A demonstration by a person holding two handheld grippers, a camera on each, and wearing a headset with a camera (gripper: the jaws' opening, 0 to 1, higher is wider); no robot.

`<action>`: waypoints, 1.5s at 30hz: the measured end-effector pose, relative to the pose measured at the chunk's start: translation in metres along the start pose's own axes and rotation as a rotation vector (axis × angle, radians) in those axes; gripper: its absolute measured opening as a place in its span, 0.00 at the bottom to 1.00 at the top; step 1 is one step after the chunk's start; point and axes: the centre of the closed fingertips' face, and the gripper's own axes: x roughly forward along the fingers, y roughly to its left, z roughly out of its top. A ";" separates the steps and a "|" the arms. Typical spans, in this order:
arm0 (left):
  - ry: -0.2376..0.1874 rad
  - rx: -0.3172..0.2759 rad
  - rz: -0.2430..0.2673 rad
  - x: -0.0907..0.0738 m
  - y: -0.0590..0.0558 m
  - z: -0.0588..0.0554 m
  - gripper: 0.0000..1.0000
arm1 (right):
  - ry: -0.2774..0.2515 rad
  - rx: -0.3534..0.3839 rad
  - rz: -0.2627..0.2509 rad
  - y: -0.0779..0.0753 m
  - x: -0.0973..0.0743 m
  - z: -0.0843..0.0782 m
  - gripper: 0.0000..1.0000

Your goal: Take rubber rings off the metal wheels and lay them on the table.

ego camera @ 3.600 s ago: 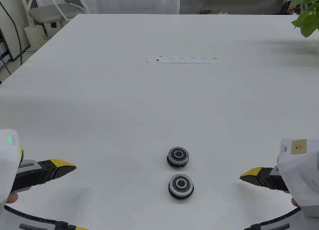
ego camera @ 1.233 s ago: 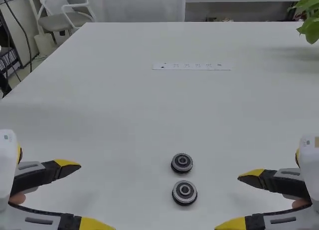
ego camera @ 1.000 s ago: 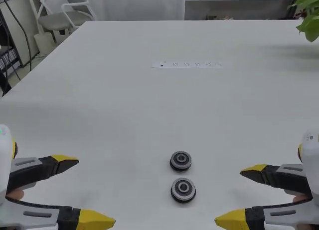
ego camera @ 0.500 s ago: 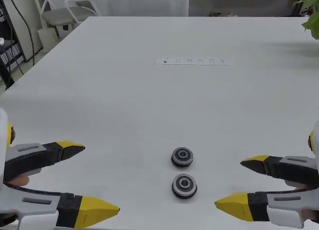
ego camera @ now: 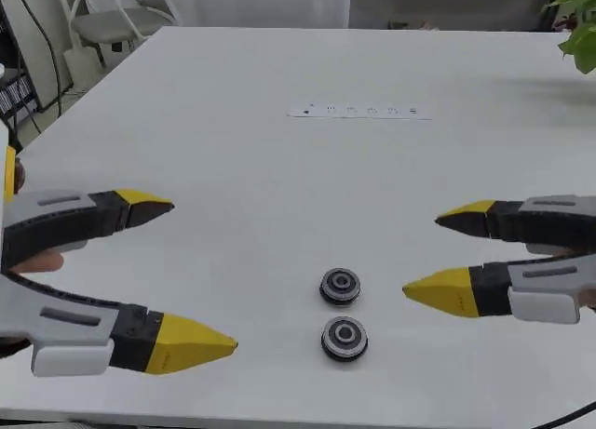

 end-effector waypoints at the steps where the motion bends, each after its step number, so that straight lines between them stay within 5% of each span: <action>1: -0.016 0.011 -0.011 0.002 -0.002 0.006 0.91 | -0.003 -0.017 0.015 0.001 0.001 0.004 0.55; 4: -0.048 0.032 -0.046 0.010 -0.009 0.020 0.89 | -0.012 -0.060 0.049 0.003 0.006 0.018 0.50; 7: -0.032 0.099 -0.062 0.018 -0.013 0.026 0.87 | -0.005 -0.090 0.063 0.001 0.015 0.027 0.47; 14: -0.048 0.139 -0.088 0.034 -0.013 0.037 0.80 | -0.001 -0.111 0.132 0.007 0.035 0.024 0.41; 22: -0.044 0.213 -0.120 0.062 -0.009 0.043 0.73 | 0.028 -0.071 0.173 0.009 0.058 -0.012 0.35; 28: -0.073 0.235 -0.167 0.085 -0.014 0.041 0.66 | 0.124 -0.055 0.212 0.017 0.058 -0.053 0.33; 33: -0.079 0.208 -0.194 0.106 -0.021 0.029 0.61 | 0.151 -0.004 0.218 0.015 0.059 -0.076 0.29; 38: 0.005 0.170 -0.242 0.122 -0.035 -0.006 0.53 | 0.197 -0.029 0.218 0.016 0.064 -0.092 0.27; 42: 0.037 0.196 -0.227 0.129 -0.037 -0.029 0.47 | 0.235 -0.051 0.216 0.019 0.069 -0.106 0.24; 45: 0.056 0.187 -0.227 0.132 -0.036 -0.036 0.46 | 0.267 -0.083 0.199 0.017 0.071 -0.113 0.23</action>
